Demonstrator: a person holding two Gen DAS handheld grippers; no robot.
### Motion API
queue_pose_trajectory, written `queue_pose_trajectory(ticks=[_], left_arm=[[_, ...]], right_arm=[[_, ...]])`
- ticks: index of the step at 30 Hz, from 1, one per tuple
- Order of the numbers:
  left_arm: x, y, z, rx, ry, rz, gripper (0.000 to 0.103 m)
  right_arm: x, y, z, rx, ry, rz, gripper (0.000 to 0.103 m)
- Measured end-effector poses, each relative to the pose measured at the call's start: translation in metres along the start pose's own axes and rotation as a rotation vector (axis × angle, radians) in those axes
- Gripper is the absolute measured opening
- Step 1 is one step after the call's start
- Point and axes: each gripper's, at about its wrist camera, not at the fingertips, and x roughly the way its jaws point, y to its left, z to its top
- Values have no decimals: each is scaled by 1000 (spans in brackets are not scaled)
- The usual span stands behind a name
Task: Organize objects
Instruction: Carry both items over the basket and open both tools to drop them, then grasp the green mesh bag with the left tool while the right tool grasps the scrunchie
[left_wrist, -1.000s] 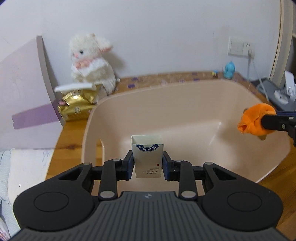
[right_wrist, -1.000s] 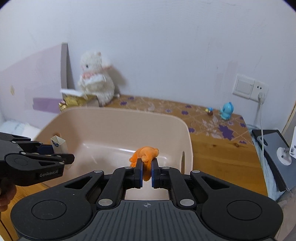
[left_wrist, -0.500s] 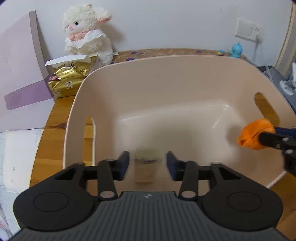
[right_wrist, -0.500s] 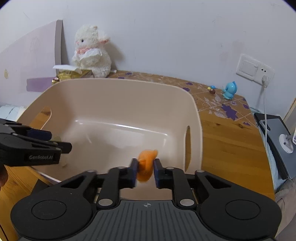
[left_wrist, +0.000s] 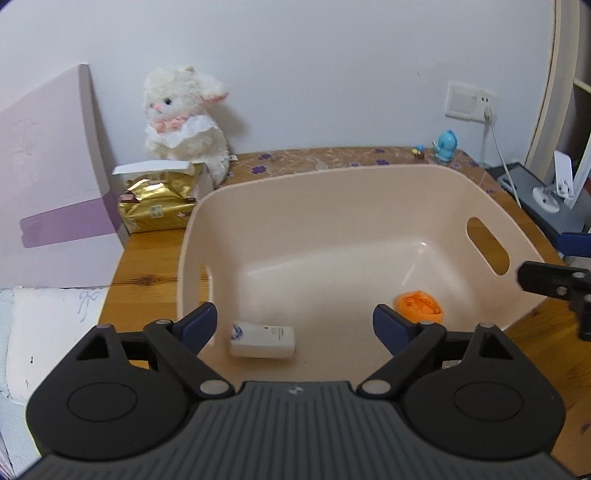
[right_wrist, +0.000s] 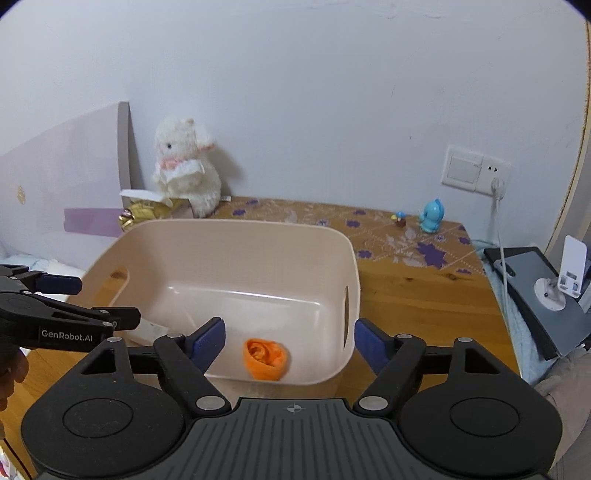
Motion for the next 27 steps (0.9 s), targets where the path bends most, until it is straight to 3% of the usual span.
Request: queue_pose_trajectory(ticks=[3,13,27], left_arm=[[-14,5,-5,-8,-16,2,92],[-39,20,-39,-34,-7,11,97],[-20,28,-101,-48,98,-29,97]], right_arm=[[-13,4,-3,-15,-13,-12,94],[-32,11,-28,-46,0,-18,103],[-12,2,-95,-2,147,-32,103]])
